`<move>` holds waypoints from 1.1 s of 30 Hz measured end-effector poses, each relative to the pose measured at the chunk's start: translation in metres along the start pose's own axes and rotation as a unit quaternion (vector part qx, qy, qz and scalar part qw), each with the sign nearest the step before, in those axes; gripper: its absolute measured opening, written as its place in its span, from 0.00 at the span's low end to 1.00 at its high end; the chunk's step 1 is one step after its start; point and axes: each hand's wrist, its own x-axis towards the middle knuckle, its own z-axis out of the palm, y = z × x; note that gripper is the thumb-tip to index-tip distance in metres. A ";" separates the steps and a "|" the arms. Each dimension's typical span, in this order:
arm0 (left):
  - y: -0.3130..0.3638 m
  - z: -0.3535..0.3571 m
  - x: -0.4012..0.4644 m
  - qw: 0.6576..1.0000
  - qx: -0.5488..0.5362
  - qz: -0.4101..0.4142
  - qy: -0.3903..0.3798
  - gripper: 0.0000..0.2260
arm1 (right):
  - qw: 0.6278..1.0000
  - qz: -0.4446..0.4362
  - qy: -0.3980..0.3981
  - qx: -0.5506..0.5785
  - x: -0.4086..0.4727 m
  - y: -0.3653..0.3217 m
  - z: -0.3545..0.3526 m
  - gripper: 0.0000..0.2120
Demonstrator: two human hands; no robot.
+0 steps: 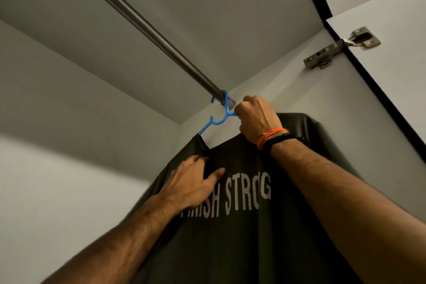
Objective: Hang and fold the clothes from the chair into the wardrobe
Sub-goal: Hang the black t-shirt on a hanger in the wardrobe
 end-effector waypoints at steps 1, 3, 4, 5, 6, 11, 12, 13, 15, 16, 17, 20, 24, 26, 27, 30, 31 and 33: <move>0.002 0.003 0.001 1.000 0.002 -0.005 -0.007 0.32 | 1.000 -0.001 -0.006 -0.007 -0.001 0.001 -0.001 0.13; 0.004 0.005 0.002 1.000 -0.003 -0.013 -0.014 0.33 | 1.000 -0.003 -0.013 -0.013 -0.002 0.003 -0.002 0.13; 0.006 0.005 0.002 1.000 -0.006 -0.016 -0.017 0.33 | 1.000 -0.004 -0.018 -0.014 -0.003 0.004 -0.004 0.13; 0.006 0.004 0.001 1.000 -0.005 -0.018 -0.020 0.33 | 1.000 -0.005 -0.024 -0.015 -0.004 0.004 -0.005 0.13; 0.008 0.003 0.000 1.000 -0.003 -0.020 -0.022 0.33 | 0.999 -0.007 -0.029 -0.018 -0.005 0.005 -0.007 0.13; 0.014 -0.011 -0.011 0.999 -0.008 -0.030 -0.014 0.33 | 0.998 -0.043 -0.043 -0.024 -0.017 -0.002 -0.018 0.20; 0.015 -0.014 -0.014 0.999 -0.011 -0.033 -0.010 0.32 | 0.997 -0.051 -0.045 -0.020 -0.021 -0.005 -0.021 0.22; 0.016 -0.017 -0.018 0.999 -0.015 -0.034 -0.006 0.31 | 0.997 -0.056 -0.046 -0.014 -0.025 -0.008 -0.024 0.23; 0.019 -0.022 -0.030 0.999 -0.033 -0.037 0.007 0.28 | 0.997 -0.060 -0.039 0.004 -0.037 -0.017 -0.034 0.23; 0.022 -0.024 -0.038 0.998 -0.043 -0.041 0.013 0.26 | 0.998 -0.056 -0.037 0.017 -0.045 -0.022 -0.040 0.23; 0.025 -0.025 -0.045 0.997 -0.051 -0.046 0.020 0.26 | 0.997 -0.052 -0.034 0.036 -0.053 -0.027 -0.047 0.23; 0.030 -0.033 -0.074 0.996 -0.071 -0.051 0.036 0.24 | 0.994 -0.028 -0.048 0.091 -0.081 -0.045 -0.070 0.21; 0.038 -0.037 -0.130 0.994 -0.100 -0.035 0.041 0.24 | 0.989 0.021 -0.075 0.129 -0.132 -0.063 -0.105 0.17; 0.044 -0.037 -0.157 0.991 -0.122 -0.022 0.043 0.24 | 0.984 0.042 -0.090 0.148 -0.157 -0.066 -0.124 0.16; 0.049 -0.037 -0.169 0.989 -0.140 -0.022 0.046 0.24 | 0.982 0.050 -0.093 0.158 -0.170 -0.066 -0.133 0.16; 0.068 -0.035 -0.211 0.980 -0.191 -0.017 0.049 0.23 | 0.976 0.074 -0.097 0.183 -0.215 -0.064 -0.168 0.14; 0.077 -0.033 -0.227 0.977 -0.211 -0.019 0.038 0.23 | 0.973 0.082 -0.104 0.190 -0.234 -0.063 -0.183 0.14; 0.098 -0.031 -0.258 0.971 -0.239 -0.019 0.019 0.22 | 0.970 0.090 -0.112 0.198 -0.270 -0.059 -0.213 0.13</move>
